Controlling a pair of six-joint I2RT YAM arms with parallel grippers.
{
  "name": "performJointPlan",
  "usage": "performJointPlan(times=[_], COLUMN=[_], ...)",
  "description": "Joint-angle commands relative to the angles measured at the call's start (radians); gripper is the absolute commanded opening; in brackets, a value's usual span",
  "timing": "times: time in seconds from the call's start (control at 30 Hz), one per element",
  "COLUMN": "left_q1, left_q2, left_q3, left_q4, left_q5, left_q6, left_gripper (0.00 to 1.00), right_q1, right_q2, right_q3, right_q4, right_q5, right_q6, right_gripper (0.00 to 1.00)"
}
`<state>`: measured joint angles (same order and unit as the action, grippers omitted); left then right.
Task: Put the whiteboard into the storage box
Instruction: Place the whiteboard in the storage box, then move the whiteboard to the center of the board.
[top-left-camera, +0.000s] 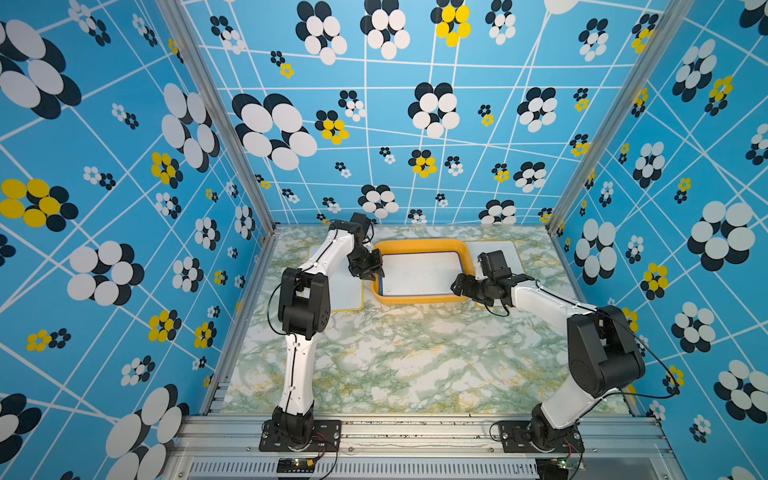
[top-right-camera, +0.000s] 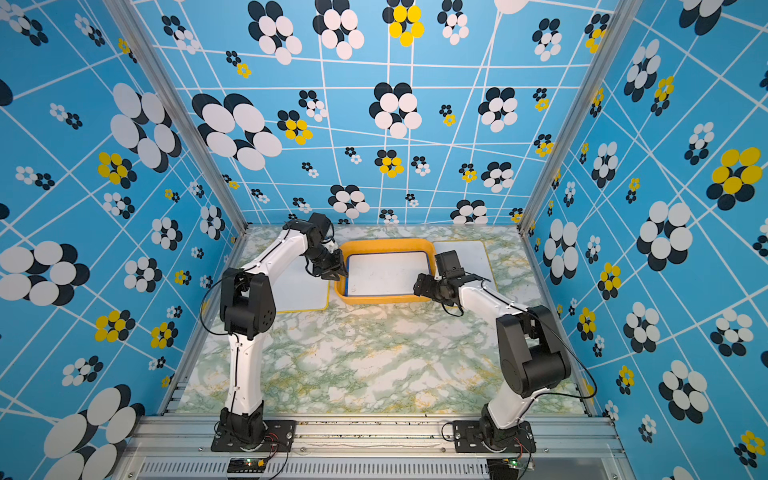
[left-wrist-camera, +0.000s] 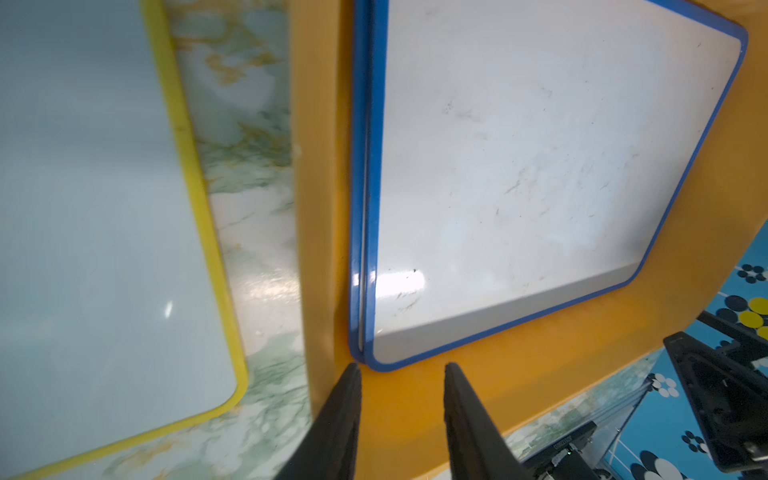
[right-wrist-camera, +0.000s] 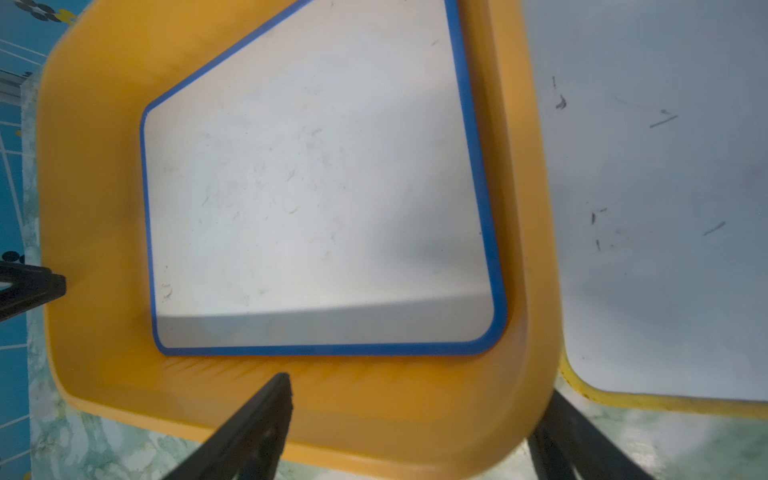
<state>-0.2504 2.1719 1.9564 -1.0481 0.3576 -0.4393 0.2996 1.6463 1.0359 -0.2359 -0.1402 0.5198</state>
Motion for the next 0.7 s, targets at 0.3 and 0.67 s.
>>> performJointPlan(times=[0.3,0.67], left_q1=[0.193,0.198], left_q2=[-0.316,-0.316], left_q3=[-0.508,-0.567], left_q4=[0.134,0.188], left_q5=[-0.276,-0.387], left_q6=[-0.088,-0.076], left_gripper=[0.41,0.42], right_q1=[0.003,0.016], right_q2=[-0.252,-0.345], right_q3=[-0.126,-0.211], right_q4=[-0.086,-0.105], right_q5=[0.045,0.006], right_q6=[-0.021,0.044], right_gripper=[0.93,0.94])
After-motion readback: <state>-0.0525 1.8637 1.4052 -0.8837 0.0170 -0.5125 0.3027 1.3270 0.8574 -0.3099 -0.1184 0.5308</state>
